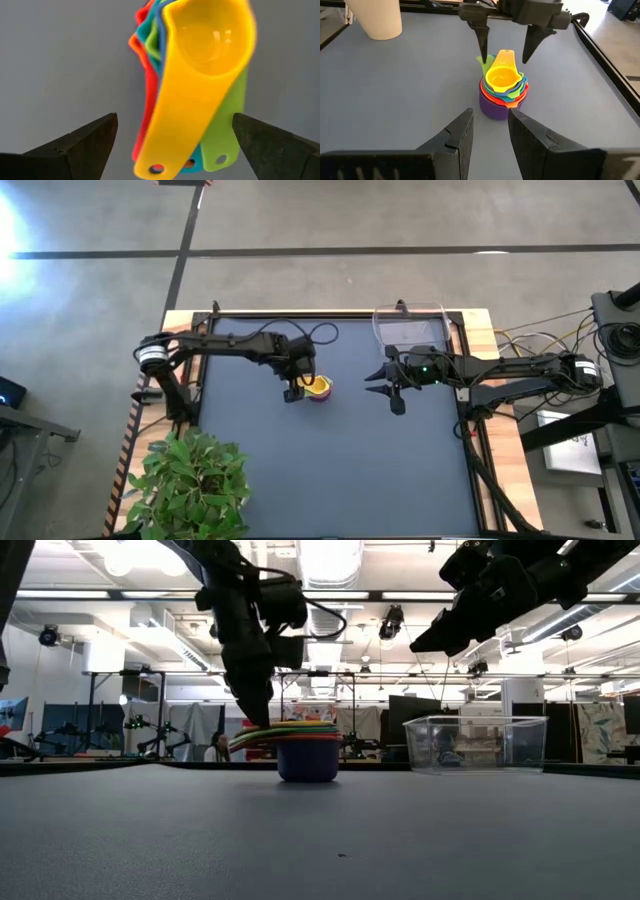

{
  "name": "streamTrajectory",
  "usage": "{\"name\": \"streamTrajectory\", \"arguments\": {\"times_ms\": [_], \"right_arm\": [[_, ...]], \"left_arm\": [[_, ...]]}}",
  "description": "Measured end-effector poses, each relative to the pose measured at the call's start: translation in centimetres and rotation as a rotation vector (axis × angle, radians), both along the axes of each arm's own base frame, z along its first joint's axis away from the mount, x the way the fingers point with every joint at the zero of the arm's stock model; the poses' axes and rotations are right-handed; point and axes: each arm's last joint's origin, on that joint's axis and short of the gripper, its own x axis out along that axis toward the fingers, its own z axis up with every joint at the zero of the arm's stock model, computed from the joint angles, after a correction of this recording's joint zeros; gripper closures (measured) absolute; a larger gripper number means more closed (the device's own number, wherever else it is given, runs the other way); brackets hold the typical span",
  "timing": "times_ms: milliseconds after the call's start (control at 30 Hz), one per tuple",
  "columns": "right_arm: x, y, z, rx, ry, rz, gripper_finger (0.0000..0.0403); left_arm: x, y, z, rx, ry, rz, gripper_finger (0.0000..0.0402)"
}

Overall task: Nest measuring cups in basket
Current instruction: Adjust the stacked measuring cups on the table

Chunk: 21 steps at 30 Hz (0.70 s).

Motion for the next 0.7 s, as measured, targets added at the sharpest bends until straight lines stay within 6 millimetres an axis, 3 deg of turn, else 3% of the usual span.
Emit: {"name": "streamTrajectory", "arguments": {"times_ms": [267, 700], "right_arm": [[0.0, 0.0, 0.0, 0.0, 0.0, 0.0, 0.0291], [0.0, 0.0, 0.0, 0.0, 0.0, 0.0, 0.0291]], "left_arm": [[0.2, -0.1, -0.7, -0.079, 0.01, -0.001, 0.0025], [0.2, -0.9, -0.6, -0.139, 0.034, 0.15, 0.0025]]}}
